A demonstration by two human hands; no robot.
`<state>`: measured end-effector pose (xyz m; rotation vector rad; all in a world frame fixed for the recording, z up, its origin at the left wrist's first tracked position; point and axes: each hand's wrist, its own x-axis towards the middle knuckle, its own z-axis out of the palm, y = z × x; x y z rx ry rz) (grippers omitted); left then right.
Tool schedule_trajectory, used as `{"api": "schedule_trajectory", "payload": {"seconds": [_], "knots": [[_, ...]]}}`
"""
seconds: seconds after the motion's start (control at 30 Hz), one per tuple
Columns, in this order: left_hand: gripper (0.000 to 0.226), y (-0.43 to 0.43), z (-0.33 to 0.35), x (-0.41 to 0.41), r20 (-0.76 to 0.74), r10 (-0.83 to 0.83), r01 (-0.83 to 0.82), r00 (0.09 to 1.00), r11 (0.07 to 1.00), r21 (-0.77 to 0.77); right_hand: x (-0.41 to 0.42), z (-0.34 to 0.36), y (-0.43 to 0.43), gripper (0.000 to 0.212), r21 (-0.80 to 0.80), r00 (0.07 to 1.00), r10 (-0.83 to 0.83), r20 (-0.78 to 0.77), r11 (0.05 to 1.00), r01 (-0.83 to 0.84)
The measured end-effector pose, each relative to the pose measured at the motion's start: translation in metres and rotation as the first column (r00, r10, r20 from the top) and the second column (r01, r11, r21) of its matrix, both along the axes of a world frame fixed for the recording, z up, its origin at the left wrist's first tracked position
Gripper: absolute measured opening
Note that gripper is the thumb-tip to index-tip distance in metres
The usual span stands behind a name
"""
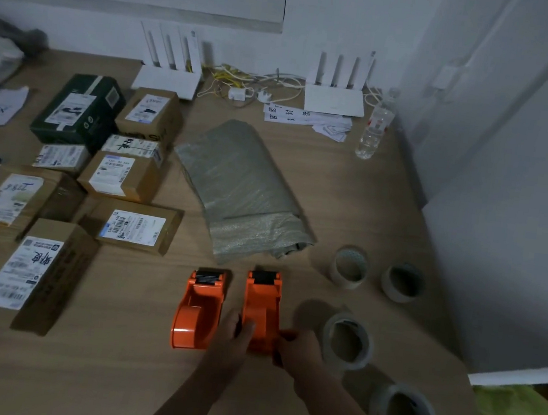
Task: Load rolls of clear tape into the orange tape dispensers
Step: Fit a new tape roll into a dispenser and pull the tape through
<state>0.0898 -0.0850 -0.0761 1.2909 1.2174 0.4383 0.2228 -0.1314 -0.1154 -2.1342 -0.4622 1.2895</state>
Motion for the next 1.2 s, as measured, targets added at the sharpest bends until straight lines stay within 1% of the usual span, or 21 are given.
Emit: {"api": "schedule_trajectory", "payload": {"seconds": [0.1, 0.27, 0.33, 0.4, 0.47, 0.5, 0.53, 0.6, 0.67, 0.77, 0.83, 0.9, 0.97, 1.03, 1.07, 1.14, 1.2], "knots": [[0.014, 0.001, -0.004, -0.003, -0.025, -0.004, 0.004, 1.000, 1.000, -0.007, -0.003, -0.001, -0.002, 0.020, -0.034, 1.000, 0.015, 0.012, 0.999, -0.015], [0.014, 0.002, -0.014, -0.005, -0.079, -0.052, 0.053, 0.995, 0.999, 0.009, -0.005, 0.002, -0.002, 0.022, -0.040, 0.994, 0.077, 0.081, 0.996, -0.074], [0.017, 0.002, -0.017, -0.005, -0.086, -0.043, 0.046, 0.995, 0.999, 0.029, -0.004, 0.001, -0.003, 0.022, -0.050, 0.991, 0.084, 0.100, 0.996, -0.079], [0.017, 0.001, -0.015, -0.004, -0.070, -0.020, 0.021, 0.997, 1.000, 0.008, -0.004, 0.000, -0.005, 0.011, -0.049, 0.992, 0.080, 0.099, 0.996, -0.075], [0.018, 0.002, -0.014, -0.002, -0.051, 0.007, -0.010, 0.999, 0.999, -0.043, -0.002, -0.005, -0.006, 0.021, -0.060, 0.985, 0.110, 0.131, 0.993, -0.103], [0.019, 0.003, -0.015, -0.002, -0.056, 0.032, -0.035, 0.998, 0.998, -0.055, -0.001, -0.004, -0.006, 0.023, -0.069, 0.978, 0.127, 0.164, 0.991, -0.117], [0.021, 0.002, -0.016, 0.000, -0.059, 0.066, -0.069, 0.996, 0.996, -0.051, -0.001, -0.002, -0.007, 0.022, -0.071, 0.970, 0.130, 0.205, 0.991, -0.118], [0.033, 0.004, -0.016, 0.001, -0.106, 0.158, -0.161, 0.982, 0.987, -0.023, -0.001, 0.003, -0.007, 0.020, -0.034, 0.956, 0.104, 0.273, 0.995, -0.099], [0.043, 0.007, -0.015, 0.003, -0.145, 0.189, -0.187, 0.971, 0.982, 0.030, -0.001, 0.010, -0.007, 0.022, 0.009, 0.948, 0.083, 0.306, 0.996, -0.090], [0.053, 0.012, -0.003, 0.007, -0.180, 0.161, -0.134, 0.970, 0.979, 0.155, 0.004, 0.024, -0.007, 0.026, 0.074, 0.926, 0.083, 0.369, 0.990, -0.118], [0.048, 0.017, 0.006, 0.012, -0.152, 0.144, -0.104, 0.978, 0.964, 0.245, 0.008, 0.032, -0.007, 0.027, 0.117, 0.913, 0.085, 0.399, 0.983, -0.143], [0.039, 0.019, 0.020, 0.019, -0.104, 0.118, -0.083, 0.988, 0.954, 0.287, 0.014, 0.038, -0.010, 0.025, 0.152, 0.904, 0.074, 0.421, 0.977, -0.151], [0.040, 0.020, 0.028, 0.029, -0.053, 0.094, -0.077, 0.994, 0.960, 0.270, 0.022, 0.046, -0.014, 0.022, 0.176, 0.885, 0.067, 0.460, 0.971, -0.165], [0.036, 0.019, 0.032, 0.041, -0.020, 0.056, -0.050, 0.998, 0.970, 0.238, 0.033, 0.052, -0.020, 0.020, 0.194, 0.861, 0.074, 0.504, 0.961, -0.196], [0.033, 0.017, 0.034, 0.047, -0.022, 0.025, -0.019, 0.999, 0.972, 0.233, 0.039, 0.055, -0.023, 0.021, 0.182, 0.848, 0.092, 0.521, 0.959, -0.216], [0.030, 0.012, 0.038, 0.059, -0.014, -0.025, 0.027, 1.000, 0.978, 0.209, 0.053, 0.059, -0.030, 0.027, 0.103, 0.813, 0.145, 0.564, 0.964, -0.244], [0.030, 0.006, 0.035, 0.070, 0.012, -0.061, 0.058, 0.998, 0.984, 0.168, 0.066, 0.058, -0.036, 0.026, 0.071, 0.796, 0.139, 0.589, 0.972, -0.223]]}}
